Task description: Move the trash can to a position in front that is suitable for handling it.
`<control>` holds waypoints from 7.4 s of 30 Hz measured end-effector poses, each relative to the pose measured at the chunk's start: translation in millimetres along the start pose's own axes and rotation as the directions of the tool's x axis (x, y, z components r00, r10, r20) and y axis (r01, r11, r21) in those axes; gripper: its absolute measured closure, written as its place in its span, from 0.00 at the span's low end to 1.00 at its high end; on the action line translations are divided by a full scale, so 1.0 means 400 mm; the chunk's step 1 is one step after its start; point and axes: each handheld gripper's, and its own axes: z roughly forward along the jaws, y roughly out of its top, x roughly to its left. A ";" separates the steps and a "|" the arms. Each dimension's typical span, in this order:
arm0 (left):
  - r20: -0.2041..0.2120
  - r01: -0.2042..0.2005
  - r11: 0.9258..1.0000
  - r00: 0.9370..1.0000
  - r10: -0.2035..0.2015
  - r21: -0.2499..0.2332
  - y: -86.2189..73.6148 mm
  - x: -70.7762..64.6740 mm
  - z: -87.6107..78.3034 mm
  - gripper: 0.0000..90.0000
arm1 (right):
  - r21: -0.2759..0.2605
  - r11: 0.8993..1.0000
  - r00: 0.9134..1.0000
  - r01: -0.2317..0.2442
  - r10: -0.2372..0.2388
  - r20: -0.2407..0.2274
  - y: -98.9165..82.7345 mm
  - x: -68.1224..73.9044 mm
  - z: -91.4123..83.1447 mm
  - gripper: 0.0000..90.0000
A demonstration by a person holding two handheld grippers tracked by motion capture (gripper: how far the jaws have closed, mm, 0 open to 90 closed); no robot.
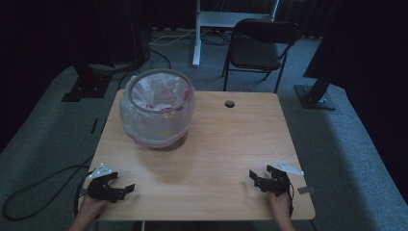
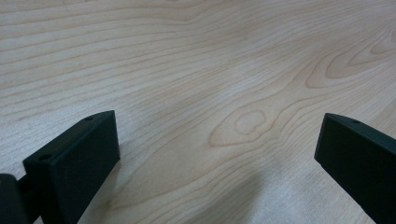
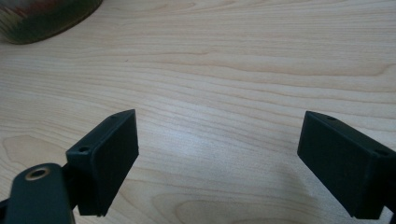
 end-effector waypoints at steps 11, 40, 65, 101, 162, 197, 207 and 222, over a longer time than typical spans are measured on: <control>-0.005 -0.001 1.000 1.000 0.001 -0.002 0.001 0.003 0.001 0.00 | 0.021 0.999 1.000 0.030 -0.030 0.003 0.005 0.009 0.015 0.13; -0.054 -0.020 0.999 0.998 0.018 -0.029 0.059 0.057 0.030 0.00 | 0.068 0.990 0.991 0.122 -0.117 -0.063 0.131 0.100 0.172 0.13; -0.165 -0.010 0.990 0.986 -0.014 -0.143 0.195 0.120 0.114 0.00 | -0.057 0.998 0.997 0.025 -0.029 -0.075 0.313 0.175 0.370 0.13; -0.330 0.007 0.974 0.940 -0.083 -0.226 0.455 0.239 0.095 0.00 | -0.097 0.995 0.999 0.029 -0.033 -0.035 0.600 0.311 0.474 0.13; -0.245 -0.167 0.980 0.960 0.137 -0.106 0.585 0.028 0.232 0.04 | -0.016 0.993 0.973 0.115 -0.116 -0.200 0.578 0.137 0.352 0.17; -0.230 -0.179 0.980 0.961 0.156 -0.083 0.648 -0.013 0.244 0.03 | -0.020 0.996 0.987 0.090 -0.091 -0.133 0.596 0.108 0.325 0.18; -0.233 -0.203 0.977 0.955 0.184 -0.060 0.631 -0.028 0.220 0.03 | -0.031 0.997 0.984 0.071 -0.075 -0.162 0.575 0.117 0.312 0.18; -0.213 -0.241 0.969 0.951 0.225 -0.048 0.550 -0.056 0.170 0.03 | -0.036 0.997 0.974 0.071 -0.077 -0.214 0.513 0.166 0.259 0.19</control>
